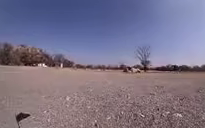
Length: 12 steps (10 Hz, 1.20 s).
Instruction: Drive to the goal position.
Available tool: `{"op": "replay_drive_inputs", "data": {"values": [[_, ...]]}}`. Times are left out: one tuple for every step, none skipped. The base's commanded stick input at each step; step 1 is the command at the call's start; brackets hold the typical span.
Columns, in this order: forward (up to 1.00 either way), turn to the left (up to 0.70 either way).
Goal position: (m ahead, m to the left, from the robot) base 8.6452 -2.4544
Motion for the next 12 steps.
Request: {"op": "replay_drive_inputs", "data": {"values": [[0.5, -0.5], [0.5, -0.5], [0.5, -0.22], [0.5, -0.05], [0.5, 0.0], [0.5, 0.0], [0.5, 0.0], [0.5, 0.0], [0.5, 0.0], [0.5, 0.0], [0.5, 0.0], [0.5, 0.0]]}}
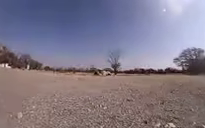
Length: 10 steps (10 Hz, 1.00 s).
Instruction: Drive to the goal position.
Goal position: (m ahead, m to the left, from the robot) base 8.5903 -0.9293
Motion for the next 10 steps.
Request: {"op": "replay_drive_inputs", "data": {"values": [[0.5, 0.0], [0.5, 0.0], [0.5, 0.0], [0.5, 0.0], [0.5, 0.0], [0.5, 0.0], [0.5, 0.0], [0.5, 0.0], [0.5, 0.0], [0.5, 0.0]]}}
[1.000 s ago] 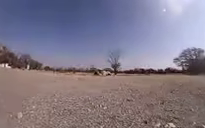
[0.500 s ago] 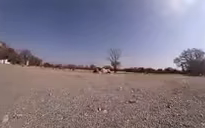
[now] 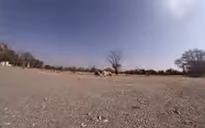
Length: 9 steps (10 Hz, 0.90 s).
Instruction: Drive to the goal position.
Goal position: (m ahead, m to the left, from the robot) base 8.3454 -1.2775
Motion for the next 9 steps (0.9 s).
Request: {"op": "replay_drive_inputs", "data": {"values": [[0.5, 0.0], [0.5, 0.0], [0.5, 0.0], [0.5, 0.0], [0.5, 0.0], [0.5, 0.0], [0.5, 0.0], [0.5, 0.0], [0.5, 0.0]]}}
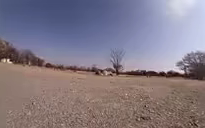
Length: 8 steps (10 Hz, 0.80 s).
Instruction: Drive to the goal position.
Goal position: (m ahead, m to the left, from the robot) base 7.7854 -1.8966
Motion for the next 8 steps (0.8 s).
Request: {"op": "replay_drive_inputs", "data": {"values": [[0.5, 0.0], [0.5, 0.0], [0.5, 0.0], [0.5, 0.0], [0.5, 0.0], [0.5, 0.0], [0.5, 0.0], [0.5, 0.0]]}}
